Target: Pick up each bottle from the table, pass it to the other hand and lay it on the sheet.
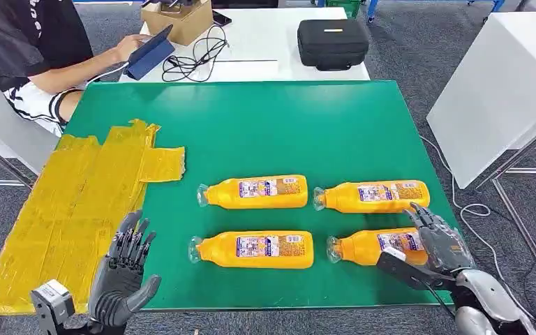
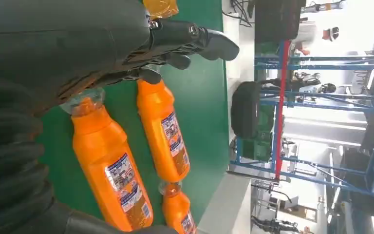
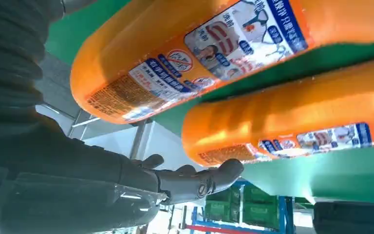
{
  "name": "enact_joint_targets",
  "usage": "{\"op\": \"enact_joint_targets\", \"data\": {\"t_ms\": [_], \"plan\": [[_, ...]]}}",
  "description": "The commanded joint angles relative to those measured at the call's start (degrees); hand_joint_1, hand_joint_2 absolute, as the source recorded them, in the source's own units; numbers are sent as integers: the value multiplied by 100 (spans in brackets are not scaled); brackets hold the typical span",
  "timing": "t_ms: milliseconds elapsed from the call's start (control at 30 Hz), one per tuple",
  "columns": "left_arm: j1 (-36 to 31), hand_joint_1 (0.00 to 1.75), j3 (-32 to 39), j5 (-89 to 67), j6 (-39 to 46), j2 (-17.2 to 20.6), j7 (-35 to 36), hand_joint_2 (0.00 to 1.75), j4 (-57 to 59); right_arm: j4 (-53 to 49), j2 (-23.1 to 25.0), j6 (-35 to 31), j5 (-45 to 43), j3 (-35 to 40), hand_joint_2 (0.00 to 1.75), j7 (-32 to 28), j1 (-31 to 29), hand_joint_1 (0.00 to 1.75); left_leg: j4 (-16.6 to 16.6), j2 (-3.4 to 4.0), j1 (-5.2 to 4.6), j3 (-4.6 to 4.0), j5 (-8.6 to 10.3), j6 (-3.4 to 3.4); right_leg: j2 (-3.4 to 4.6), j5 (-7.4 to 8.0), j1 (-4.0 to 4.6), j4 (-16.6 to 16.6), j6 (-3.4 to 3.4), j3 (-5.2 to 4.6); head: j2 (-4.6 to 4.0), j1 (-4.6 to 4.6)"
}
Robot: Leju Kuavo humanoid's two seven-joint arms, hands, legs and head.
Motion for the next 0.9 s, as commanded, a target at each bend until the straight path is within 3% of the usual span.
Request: {"op": "enact_joint_targets", "data": {"t_ms": [33,267,567,900], "plan": [[9,0,-162,50,28,130,-11,175,99,551,98,64,-25,340,175,-11,-339,0,-6,13,2,30,-12,-6,3,-6,2,-11,7,28,0,-2],[39,0,-187,76,78,185,-60,175,100,619,125,121,-44,388,175,2,-365,0,-6,10,4,32,-13,-7,0,-7,3,-12,8,33,0,0],[23,0,-250,206,301,283,-113,175,88,1373,-33,972,-630,1080,175,-68,-959,0,-6,14,2,18,-5,-4,6,0,2,-10,5,17,0,0],[83,0,-214,203,347,280,-79,175,22,1631,91,1169,-690,1293,175,53,-1099,0,-6,6,5,21,-4,-3,1,0,4,-12,4,21,0,0]]}}
